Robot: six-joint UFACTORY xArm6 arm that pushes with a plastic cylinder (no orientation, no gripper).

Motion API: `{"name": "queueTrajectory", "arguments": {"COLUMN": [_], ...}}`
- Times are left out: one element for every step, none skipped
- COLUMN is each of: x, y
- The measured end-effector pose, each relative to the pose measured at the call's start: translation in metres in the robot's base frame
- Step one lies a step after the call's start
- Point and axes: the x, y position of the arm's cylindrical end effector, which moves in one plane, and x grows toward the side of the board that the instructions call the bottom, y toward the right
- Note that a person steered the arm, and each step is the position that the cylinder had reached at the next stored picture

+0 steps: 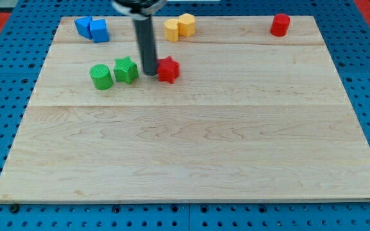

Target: Move the red star near the red circle

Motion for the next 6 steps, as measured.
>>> {"name": "queueTrajectory", "arguments": {"x": [-0.021,-0.021,-0.017,0.004,0.021,0.019], "y": [0.063,0.093,0.039,0.030,0.065,0.129]}}
